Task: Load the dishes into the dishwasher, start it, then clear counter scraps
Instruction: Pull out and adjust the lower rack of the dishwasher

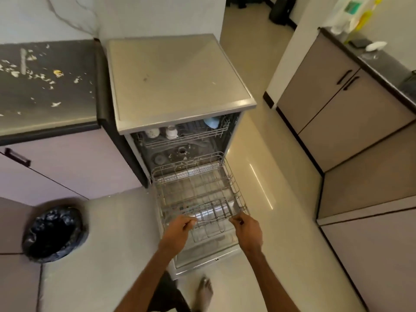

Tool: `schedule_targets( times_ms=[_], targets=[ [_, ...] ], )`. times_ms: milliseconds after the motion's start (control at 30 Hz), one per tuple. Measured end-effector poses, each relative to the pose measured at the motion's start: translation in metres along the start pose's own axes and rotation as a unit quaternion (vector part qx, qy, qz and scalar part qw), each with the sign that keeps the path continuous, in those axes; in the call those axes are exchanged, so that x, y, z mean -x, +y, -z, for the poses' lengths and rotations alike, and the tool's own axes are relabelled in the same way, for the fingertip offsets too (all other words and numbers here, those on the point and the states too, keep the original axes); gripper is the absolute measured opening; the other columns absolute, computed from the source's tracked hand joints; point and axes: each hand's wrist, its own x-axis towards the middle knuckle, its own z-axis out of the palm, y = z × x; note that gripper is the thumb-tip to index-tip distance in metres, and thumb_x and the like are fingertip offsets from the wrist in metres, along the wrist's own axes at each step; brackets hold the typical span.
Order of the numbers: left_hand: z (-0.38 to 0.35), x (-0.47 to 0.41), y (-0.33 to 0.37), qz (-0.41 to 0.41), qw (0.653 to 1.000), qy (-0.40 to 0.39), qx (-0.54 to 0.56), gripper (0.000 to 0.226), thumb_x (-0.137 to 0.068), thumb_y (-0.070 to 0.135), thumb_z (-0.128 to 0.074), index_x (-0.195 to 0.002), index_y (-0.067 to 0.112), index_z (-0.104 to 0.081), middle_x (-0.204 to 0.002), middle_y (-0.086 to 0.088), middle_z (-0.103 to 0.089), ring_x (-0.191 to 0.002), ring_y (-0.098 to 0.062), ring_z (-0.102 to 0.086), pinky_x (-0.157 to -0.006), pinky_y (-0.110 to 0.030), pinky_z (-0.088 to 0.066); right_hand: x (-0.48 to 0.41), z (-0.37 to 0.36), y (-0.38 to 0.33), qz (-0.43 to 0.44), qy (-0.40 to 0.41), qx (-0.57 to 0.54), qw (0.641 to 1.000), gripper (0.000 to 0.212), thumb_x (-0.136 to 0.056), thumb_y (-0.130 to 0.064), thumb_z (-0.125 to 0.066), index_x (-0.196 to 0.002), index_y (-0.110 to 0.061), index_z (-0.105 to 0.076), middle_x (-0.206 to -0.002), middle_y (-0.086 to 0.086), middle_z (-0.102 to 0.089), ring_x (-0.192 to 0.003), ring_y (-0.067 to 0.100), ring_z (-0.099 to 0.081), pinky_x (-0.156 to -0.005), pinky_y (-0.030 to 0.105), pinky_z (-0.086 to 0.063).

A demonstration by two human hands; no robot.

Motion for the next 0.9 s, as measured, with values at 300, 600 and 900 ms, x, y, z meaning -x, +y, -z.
schedule_targets(
  times_ms=[300, 600, 900],
  targets=[
    [-0.061, -0.029, -0.035, 0.13, 0.971, 0.106, 0.172, 0.015, -0.087, 0.009, -0.073, -0.093, 0.022, -0.079, -0.087, 0.018, -0.075, -0.084, 0.0, -0.068, -0.078, -0.021, -0.056, -0.03, -0.016, 0.047, 0.012, 0.024, 0.032, 0.999, 0.005, -0.091, -0.041, -0.067, -0.09, -0.036, -0.068, -0.088, -0.017, -0.066, -0.074, 0.002, -0.061, -0.062, 0.023, -0.049],
    [-0.159, -0.136, -0.142, 0.14, 0.965, 0.148, 0.166, 0.018, -0.084, 0.017, -0.077, -0.093, 0.032, -0.077, -0.089, 0.022, -0.074, -0.081, -0.003, -0.067, -0.07, -0.017, -0.052, -0.146, -0.106, 0.145, 0.043, -0.013, 0.072, 0.996, 0.006, -0.091, -0.031, -0.07, -0.096, -0.033, -0.071, -0.097, -0.017, -0.068, -0.08, 0.006, -0.063, -0.065, 0.023, -0.052],
    [-0.255, -0.246, -0.25, 0.076, 0.969, 0.218, 0.086, 0.016, -0.09, 0.018, -0.071, -0.101, 0.028, -0.077, -0.094, 0.018, -0.073, -0.087, 0.0, -0.068, -0.077, -0.016, -0.052, -0.268, -0.223, 0.25, 0.131, -0.022, 0.08, 0.988, 0.008, -0.093, -0.024, -0.069, -0.1, -0.024, -0.073, -0.097, -0.005, -0.071, -0.075, 0.016, -0.068, -0.061, 0.033, -0.056]
  ],
)
